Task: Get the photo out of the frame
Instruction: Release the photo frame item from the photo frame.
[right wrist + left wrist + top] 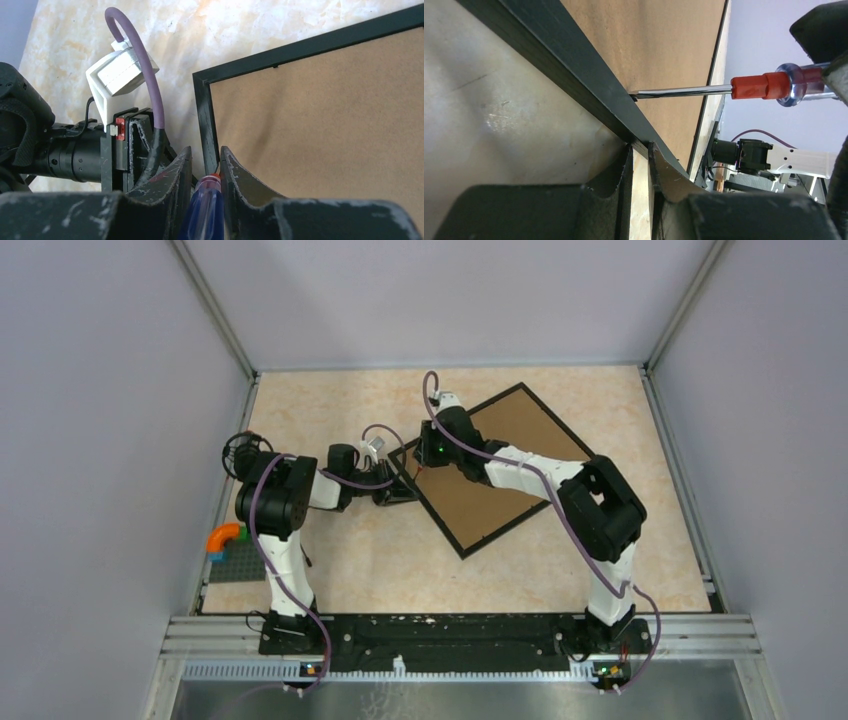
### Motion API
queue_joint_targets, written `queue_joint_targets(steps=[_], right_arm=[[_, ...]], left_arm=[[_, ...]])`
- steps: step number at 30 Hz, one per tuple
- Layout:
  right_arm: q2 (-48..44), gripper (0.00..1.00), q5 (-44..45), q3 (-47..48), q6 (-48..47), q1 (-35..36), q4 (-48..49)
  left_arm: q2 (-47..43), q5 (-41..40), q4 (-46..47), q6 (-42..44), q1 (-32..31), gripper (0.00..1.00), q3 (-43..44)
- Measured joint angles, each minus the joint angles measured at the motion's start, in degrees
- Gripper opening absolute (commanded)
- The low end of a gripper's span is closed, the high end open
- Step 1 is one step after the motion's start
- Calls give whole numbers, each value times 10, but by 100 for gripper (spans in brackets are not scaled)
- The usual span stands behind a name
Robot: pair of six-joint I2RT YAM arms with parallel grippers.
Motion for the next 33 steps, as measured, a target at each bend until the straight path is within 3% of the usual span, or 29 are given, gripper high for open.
queue_joint_targets(steps=[12, 18, 26, 33], right_arm=[[-10, 0, 79, 0, -21, 46, -23], [-11, 0, 85, 3, -25, 48, -28], [-18, 0, -33, 4, -44, 0, -55], [-42, 0, -186, 2, -25, -84, -109]], left_arm=[[0, 2, -2, -2, 1, 20, 0], [0, 2, -4, -1, 1, 26, 0], [-38, -14, -52, 37, -14, 52, 0], [-97, -82, -191, 152, -43, 58, 33]])
